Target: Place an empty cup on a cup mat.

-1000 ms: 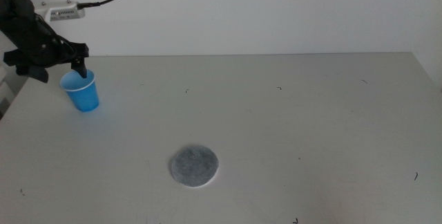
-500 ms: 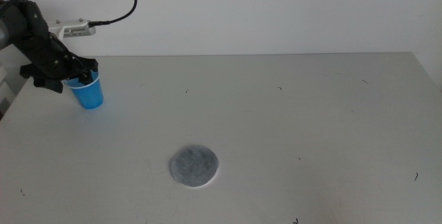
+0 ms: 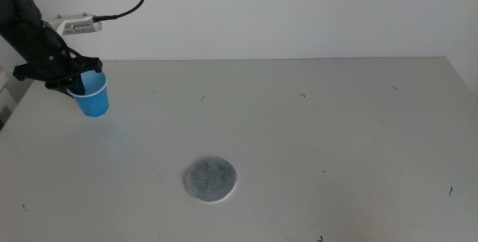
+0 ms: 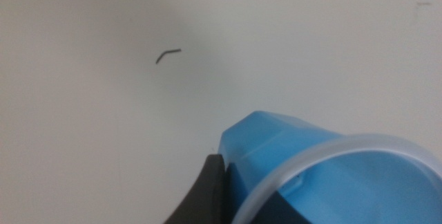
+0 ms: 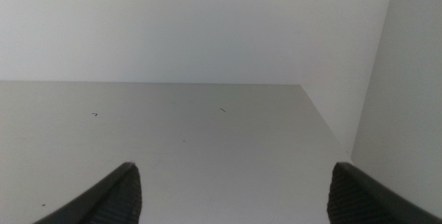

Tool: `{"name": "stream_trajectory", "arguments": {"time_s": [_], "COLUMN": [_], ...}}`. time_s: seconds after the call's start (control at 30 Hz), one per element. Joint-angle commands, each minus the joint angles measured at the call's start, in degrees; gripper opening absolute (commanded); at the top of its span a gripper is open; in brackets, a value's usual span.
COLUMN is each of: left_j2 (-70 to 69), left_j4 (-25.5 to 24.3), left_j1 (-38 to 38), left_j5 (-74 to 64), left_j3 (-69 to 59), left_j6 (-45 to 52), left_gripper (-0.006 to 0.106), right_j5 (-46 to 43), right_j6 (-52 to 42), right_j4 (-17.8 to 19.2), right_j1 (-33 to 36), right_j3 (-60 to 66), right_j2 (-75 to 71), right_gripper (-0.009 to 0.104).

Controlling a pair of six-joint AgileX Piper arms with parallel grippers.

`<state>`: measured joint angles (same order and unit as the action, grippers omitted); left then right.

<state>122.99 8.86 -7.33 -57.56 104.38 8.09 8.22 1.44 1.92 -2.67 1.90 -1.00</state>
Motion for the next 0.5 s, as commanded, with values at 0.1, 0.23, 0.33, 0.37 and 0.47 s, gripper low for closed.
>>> {"name": "stream_trajectory", "arguments": {"time_s": [0.1, 0.23, 0.33, 0.37, 0.47], "left_j2": [-11.78, -18.57, -22.08, -22.86, -24.41], "left_j4": [5.86, 6.38, 6.14, 6.14, 6.21], "left_j1": [0.17, 3.14, 6.81, 7.99, 13.03], "left_j5": [-2.09, -0.55, 0.72, 1.27, 2.49], "left_j3": [-4.56, -11.75, -16.20, -17.57, -20.38], "left_j6": [1.41, 0.89, -0.52, -1.11, -2.46], "left_gripper": [0.000, 0.000, 0.000, 0.000, 0.000], "right_j5": [-4.44, -4.44, -4.44, -4.44, -4.44], "right_j6": [-0.49, -0.49, -0.49, -0.49, -0.49], "right_j4": [0.52, 0.52, 0.52, 0.52, 0.52], "right_j1": [0.11, 0.11, 0.11, 0.11, 0.11], "right_j3": [-0.66, -0.66, -0.66, -0.66, -0.66], "right_j2": [-1.10, -1.10, -1.10, -1.10, -1.10], "right_gripper": [0.094, 0.094, 0.094, 0.094, 0.094]}}
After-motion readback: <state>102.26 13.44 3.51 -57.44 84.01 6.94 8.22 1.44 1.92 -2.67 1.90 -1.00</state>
